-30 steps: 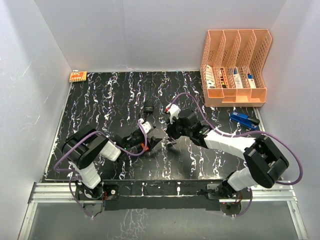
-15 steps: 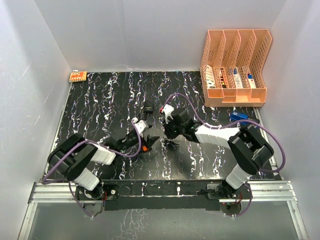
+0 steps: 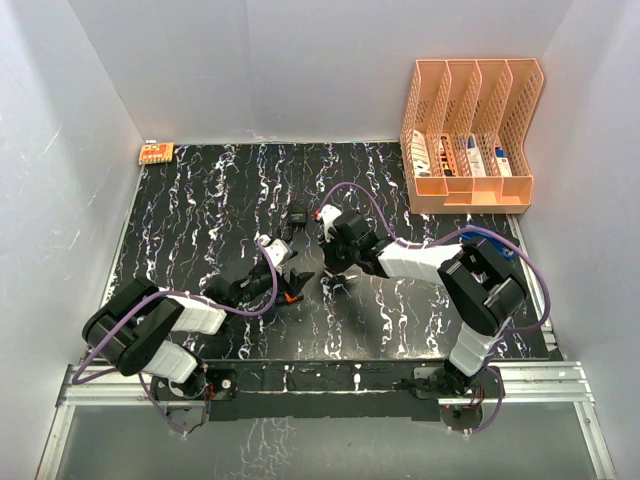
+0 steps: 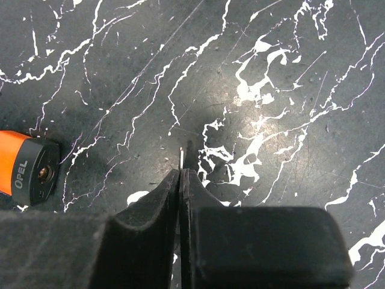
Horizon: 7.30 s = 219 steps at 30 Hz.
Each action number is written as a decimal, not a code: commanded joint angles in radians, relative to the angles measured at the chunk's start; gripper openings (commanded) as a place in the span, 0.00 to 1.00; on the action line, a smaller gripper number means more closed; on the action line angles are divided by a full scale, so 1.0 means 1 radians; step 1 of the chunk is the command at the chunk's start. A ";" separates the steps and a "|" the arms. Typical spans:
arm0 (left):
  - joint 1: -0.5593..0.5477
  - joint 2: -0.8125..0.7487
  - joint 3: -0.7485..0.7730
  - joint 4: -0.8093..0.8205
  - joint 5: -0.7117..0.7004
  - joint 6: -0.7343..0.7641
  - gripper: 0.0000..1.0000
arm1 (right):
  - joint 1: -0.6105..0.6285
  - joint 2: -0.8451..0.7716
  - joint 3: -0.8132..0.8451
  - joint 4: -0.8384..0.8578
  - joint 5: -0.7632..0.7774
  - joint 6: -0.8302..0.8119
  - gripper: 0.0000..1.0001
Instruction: Unlock with the key
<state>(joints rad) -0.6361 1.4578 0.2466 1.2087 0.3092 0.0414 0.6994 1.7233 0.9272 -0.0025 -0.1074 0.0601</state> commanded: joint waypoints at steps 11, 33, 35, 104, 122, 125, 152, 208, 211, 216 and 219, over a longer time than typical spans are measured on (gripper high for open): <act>0.004 -0.031 -0.007 0.010 -0.016 -0.002 0.68 | -0.028 -0.006 0.033 0.049 0.019 0.086 0.31; 0.004 -0.012 0.009 0.003 -0.021 -0.017 0.68 | -0.015 -0.089 -0.063 -0.061 0.048 0.189 0.37; 0.004 -0.006 0.010 0.003 -0.021 -0.019 0.68 | -0.012 -0.087 -0.068 -0.060 0.051 0.193 0.37; -0.055 0.228 0.118 0.243 0.169 -0.029 0.64 | -0.009 -0.600 -0.212 0.084 0.033 -0.110 0.00; -0.085 0.333 0.193 0.312 0.146 0.025 0.48 | -0.010 -0.602 -0.206 0.081 -0.016 -0.092 0.00; -0.086 0.356 0.209 0.336 0.142 0.037 0.45 | -0.009 -0.602 -0.207 0.081 -0.023 -0.089 0.00; -0.109 0.444 0.247 0.449 0.114 0.042 0.33 | -0.008 -0.602 -0.217 0.079 -0.041 -0.087 0.00; -0.306 0.174 0.328 -0.095 -0.521 0.654 0.00 | -0.149 -0.521 -0.186 0.115 0.098 0.693 0.54; -0.320 0.184 0.332 -0.072 -0.530 0.669 0.00 | -0.159 -0.504 -0.186 0.126 0.059 0.731 0.52; -0.339 0.206 0.339 -0.037 -0.562 0.700 0.00 | -0.163 -0.473 -0.180 0.134 0.019 0.771 0.50; -0.348 0.225 0.345 -0.015 -0.587 0.721 0.00 | -0.163 -0.465 -0.182 0.137 0.014 0.783 0.49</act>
<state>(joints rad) -0.9699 1.6737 0.5583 1.1294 -0.2337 0.7219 0.5411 1.2575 0.7090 0.0650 -0.0605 0.7948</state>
